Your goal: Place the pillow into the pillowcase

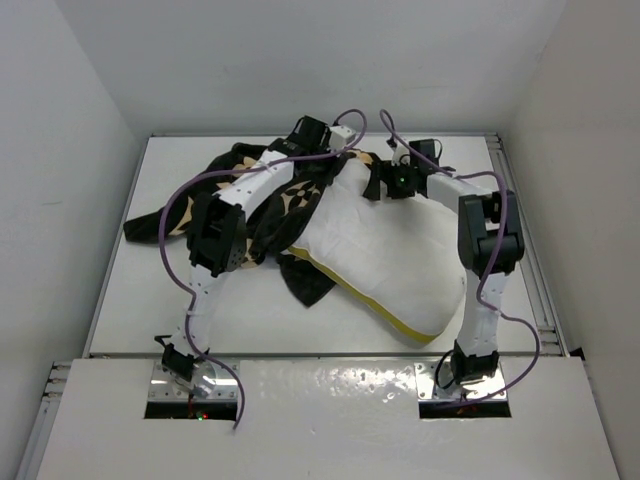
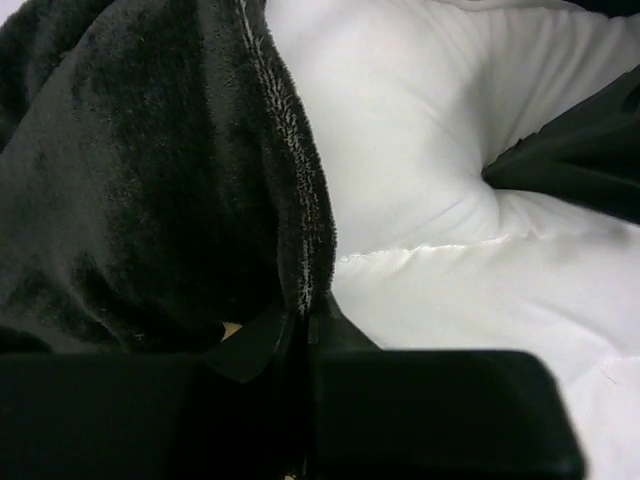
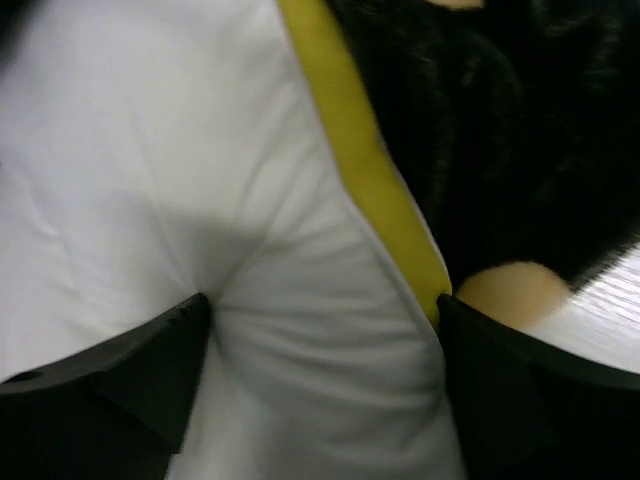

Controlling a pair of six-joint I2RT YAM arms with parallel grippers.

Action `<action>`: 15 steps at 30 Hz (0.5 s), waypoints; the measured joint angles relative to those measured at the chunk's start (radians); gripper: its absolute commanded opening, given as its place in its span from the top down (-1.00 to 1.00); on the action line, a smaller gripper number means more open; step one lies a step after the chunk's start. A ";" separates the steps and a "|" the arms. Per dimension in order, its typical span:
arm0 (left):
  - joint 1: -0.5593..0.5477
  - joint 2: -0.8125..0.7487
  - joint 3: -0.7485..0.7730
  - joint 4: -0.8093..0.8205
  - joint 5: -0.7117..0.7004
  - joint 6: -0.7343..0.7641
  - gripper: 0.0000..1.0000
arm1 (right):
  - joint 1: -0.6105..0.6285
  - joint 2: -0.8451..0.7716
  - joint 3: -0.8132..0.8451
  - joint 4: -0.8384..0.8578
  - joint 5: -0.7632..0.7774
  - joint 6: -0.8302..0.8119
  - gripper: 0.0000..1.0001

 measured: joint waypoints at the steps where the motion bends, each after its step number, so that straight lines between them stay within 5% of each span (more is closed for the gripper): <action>1: 0.000 0.000 0.002 -0.002 0.002 0.001 1.00 | -0.001 0.003 0.000 0.005 -0.026 -0.009 -0.54; 2: 0.000 0.000 0.003 -0.006 0.003 0.003 1.00 | -0.001 0.002 -0.004 0.014 -0.052 -0.013 -0.31; 3: 0.000 0.000 0.004 -0.012 0.004 0.004 1.00 | 0.000 -0.007 -0.013 0.026 -0.070 -0.021 0.19; 6: 0.001 0.000 0.021 -0.044 0.023 0.008 1.00 | 0.012 -0.053 -0.086 0.071 -0.101 -0.020 0.96; 15: -0.002 -0.001 0.150 -0.179 0.175 0.053 1.00 | 0.191 -0.460 -0.504 0.296 -0.072 0.053 1.00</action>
